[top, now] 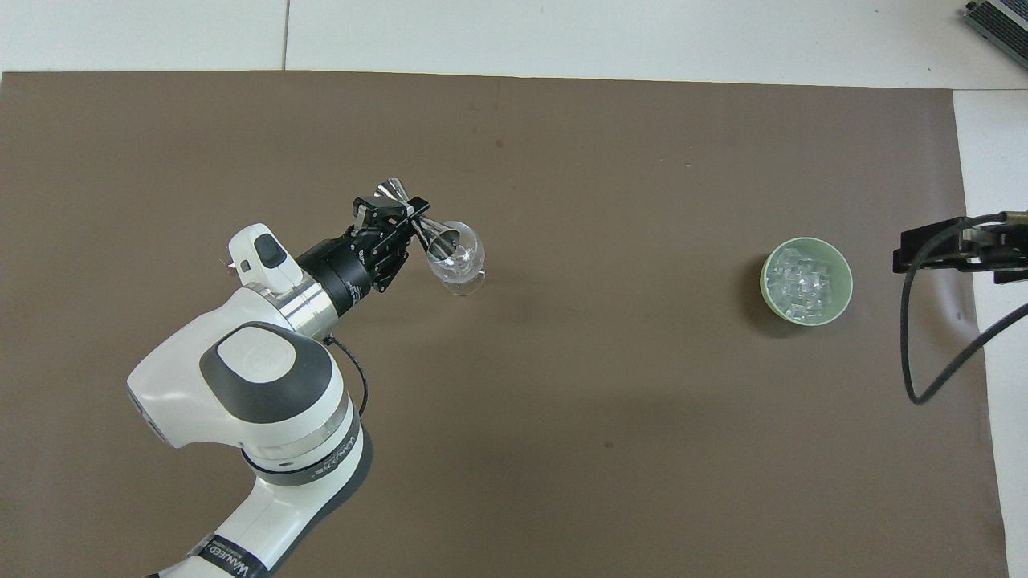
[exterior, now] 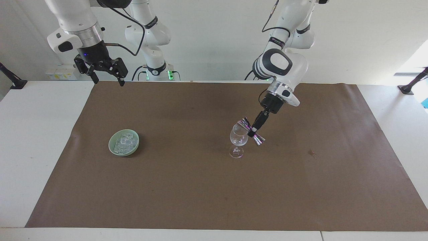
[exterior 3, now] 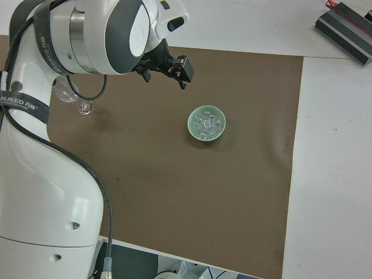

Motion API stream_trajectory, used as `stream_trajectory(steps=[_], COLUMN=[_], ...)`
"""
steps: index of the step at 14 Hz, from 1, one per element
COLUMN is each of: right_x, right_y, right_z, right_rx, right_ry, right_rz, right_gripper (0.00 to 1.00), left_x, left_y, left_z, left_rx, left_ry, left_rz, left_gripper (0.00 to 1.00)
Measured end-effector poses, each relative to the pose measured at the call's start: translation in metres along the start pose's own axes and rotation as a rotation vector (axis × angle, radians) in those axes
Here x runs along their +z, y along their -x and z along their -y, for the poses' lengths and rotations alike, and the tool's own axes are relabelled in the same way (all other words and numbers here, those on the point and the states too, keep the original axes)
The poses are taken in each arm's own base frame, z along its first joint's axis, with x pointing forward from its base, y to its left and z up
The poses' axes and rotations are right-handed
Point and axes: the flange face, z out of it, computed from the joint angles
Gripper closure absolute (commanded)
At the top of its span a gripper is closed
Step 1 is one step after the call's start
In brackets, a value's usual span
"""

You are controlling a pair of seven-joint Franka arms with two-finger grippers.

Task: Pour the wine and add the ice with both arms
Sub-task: 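Tilt the jigger with the left gripper to pour into the glass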

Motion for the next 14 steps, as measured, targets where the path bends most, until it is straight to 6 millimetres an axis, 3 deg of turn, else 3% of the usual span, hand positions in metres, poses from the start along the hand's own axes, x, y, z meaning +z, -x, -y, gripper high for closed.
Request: stream_trajectory(steps=[5,14], right_x=[0.0,0.0], right_y=[0.0,0.0], right_z=[0.0,0.0], right_rx=[0.0,0.0], right_ry=[0.0,0.0], right_rz=[0.0,0.0], right_gripper=[0.0,0.0], left_x=[0.003,0.008], left_y=[0.0,-0.01], left_z=[-0.011,-0.012], left_rx=[0.075,0.064], left_ry=[-0.003,-0.006], left_rz=[-0.005,-0.026], left_gripper=[1.0,1.0])
